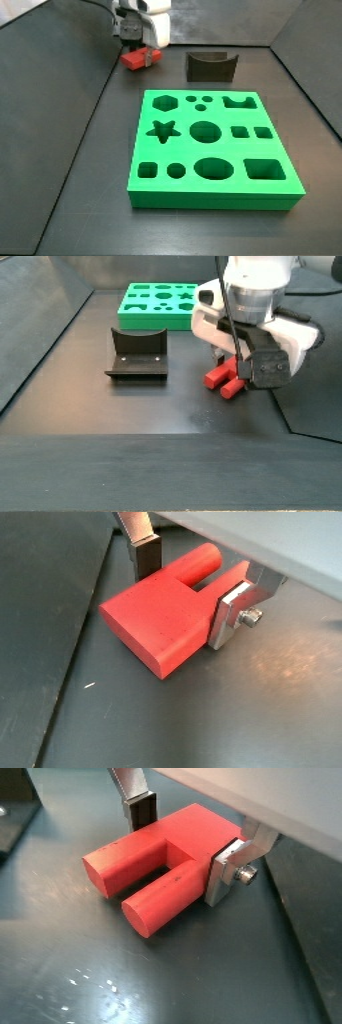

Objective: Pick up the square-circle object. Move up. Place the square-circle object on the fixture. Regrasp the square-circle object. Rotate the square-circle object. Move to above the board. Insert the square-circle object.
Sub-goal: Move up, then place the square-circle object on the fixture.

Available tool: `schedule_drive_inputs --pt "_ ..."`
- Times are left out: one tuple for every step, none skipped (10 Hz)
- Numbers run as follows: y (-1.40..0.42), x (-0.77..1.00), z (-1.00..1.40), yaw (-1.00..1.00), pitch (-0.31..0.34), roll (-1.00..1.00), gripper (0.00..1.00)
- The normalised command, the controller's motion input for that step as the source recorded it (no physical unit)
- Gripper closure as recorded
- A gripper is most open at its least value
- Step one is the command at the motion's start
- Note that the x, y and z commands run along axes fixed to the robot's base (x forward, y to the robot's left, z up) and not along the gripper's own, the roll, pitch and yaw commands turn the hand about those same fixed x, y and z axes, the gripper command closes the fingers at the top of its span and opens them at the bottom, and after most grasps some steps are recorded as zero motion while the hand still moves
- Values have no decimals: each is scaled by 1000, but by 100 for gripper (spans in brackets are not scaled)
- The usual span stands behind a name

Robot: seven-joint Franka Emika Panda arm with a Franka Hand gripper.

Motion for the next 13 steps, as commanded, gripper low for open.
schedule_drive_inputs --pt "3 38 760 1 -24 17 100" --pt "8 16 648 -1 1 24 100" --pt "8 -6 474 -8 32 35 100" --pt "9 -16 338 -12 47 47 100" --pt "0 0 1000 0 0 0 100" --pt "0 -1 1000 0 8 7 100" --pt "2 -9 1000 -5 23 28 100" --pt "4 -15 1000 -9 34 43 100" --pt "5 -23 1000 -9 46 62 100" --pt "6 -27 1000 -9 50 72 100" --pt "7 -32 1000 -2 59 87 100" --pt "7 -34 1000 3 66 98 100" --pt "5 -30 884 10 72 104 100"
